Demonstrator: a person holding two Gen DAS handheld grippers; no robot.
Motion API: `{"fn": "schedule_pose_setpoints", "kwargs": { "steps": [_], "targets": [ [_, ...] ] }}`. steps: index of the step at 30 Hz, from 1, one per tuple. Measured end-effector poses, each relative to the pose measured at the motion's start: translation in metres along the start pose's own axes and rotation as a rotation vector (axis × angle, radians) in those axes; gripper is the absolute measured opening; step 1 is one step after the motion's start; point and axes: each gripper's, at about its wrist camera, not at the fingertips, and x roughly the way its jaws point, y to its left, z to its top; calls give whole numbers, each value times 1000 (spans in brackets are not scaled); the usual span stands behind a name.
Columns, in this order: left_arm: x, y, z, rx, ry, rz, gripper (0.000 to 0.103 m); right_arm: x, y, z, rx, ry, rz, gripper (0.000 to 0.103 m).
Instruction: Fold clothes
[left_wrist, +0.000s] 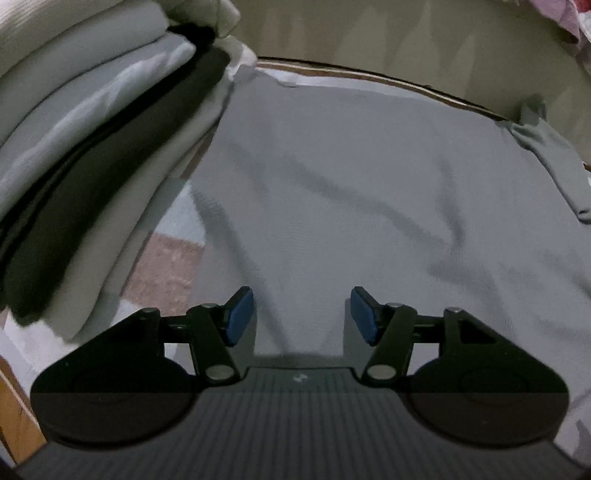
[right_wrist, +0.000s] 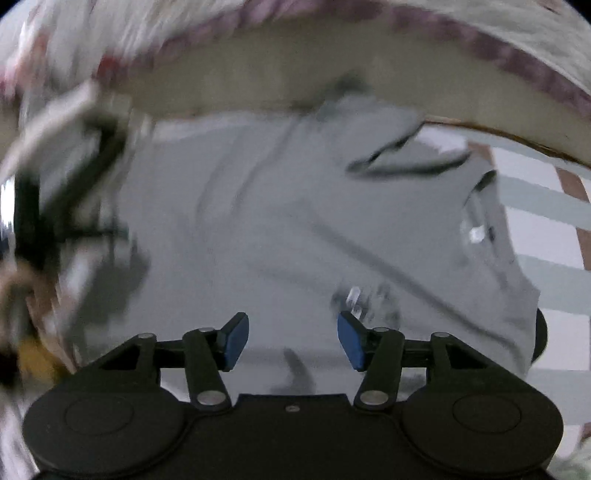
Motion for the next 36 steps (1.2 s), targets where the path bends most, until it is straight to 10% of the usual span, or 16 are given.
{"fn": "schedule_pose_setpoints", "kwargs": {
  "steps": [14, 15, 17, 23, 28, 36],
  "targets": [
    [-39, 57, -52, -151, 17, 184, 64, 26, 0, -78, -92, 391, -48, 68],
    [-43, 62, -53, -160, 18, 207, 64, 28, 3, -79, -131, 370, -28, 65],
    [-54, 73, -55, -177, 6, 233, 64, 31, 10, -79, -207, 327, 14, 5],
    [-82, 107, -63, -261, 24, 214, 64, -16, 1, -46, -480, 37, -108, 3],
    [-76, 104, -66, -275, 137, 113, 64, 4, -42, -19, -289, -17, -99, 2],
    [-59, 63, -58, -264, 181, 52, 73, 10, -62, 9, -348, -94, -201, 2]
  ]
}}
